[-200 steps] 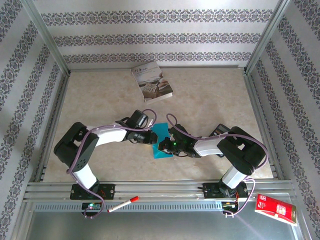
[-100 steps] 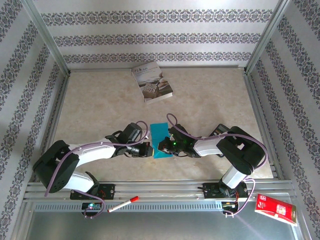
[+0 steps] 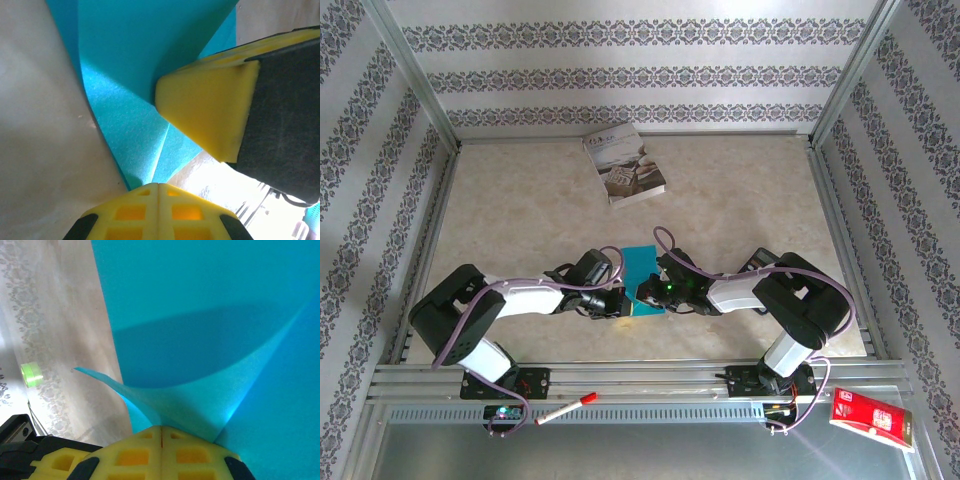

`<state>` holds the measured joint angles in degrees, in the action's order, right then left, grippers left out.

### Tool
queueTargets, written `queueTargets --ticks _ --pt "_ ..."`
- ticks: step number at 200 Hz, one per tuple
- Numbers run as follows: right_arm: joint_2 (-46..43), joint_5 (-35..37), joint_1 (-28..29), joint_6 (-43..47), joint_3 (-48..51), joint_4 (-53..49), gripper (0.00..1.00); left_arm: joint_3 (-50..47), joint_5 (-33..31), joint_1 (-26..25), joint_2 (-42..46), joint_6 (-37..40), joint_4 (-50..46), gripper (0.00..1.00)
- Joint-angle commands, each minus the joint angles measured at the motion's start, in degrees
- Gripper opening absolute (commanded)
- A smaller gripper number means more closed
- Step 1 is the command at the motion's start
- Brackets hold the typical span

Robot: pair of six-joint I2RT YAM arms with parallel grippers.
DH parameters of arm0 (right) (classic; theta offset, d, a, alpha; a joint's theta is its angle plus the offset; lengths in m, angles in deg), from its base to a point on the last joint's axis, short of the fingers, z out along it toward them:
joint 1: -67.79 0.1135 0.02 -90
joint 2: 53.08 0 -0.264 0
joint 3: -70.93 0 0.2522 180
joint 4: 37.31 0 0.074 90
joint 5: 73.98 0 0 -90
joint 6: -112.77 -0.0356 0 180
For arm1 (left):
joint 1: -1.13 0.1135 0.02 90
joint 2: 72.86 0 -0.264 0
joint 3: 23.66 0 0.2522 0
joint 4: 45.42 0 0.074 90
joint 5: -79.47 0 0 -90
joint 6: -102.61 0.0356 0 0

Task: Fold a paper plane with a square sheet of paper (pick it up from the middle)
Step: Fold the triangle a second time at the center of the table.

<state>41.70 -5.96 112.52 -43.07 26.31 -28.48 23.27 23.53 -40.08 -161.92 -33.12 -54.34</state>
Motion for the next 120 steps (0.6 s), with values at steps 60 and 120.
queueTargets --ticks 60,120 --pt "2.0 1.8 -0.4 0.1 2.1 -4.4 0.00 2.4 -0.1 -0.5 -2.6 -0.6 3.2 0.00" --pt "2.0 1.8 -0.3 0.1 2.2 -4.4 0.00 1.2 -1.8 -0.2 -4.0 -0.1 0.7 0.00"
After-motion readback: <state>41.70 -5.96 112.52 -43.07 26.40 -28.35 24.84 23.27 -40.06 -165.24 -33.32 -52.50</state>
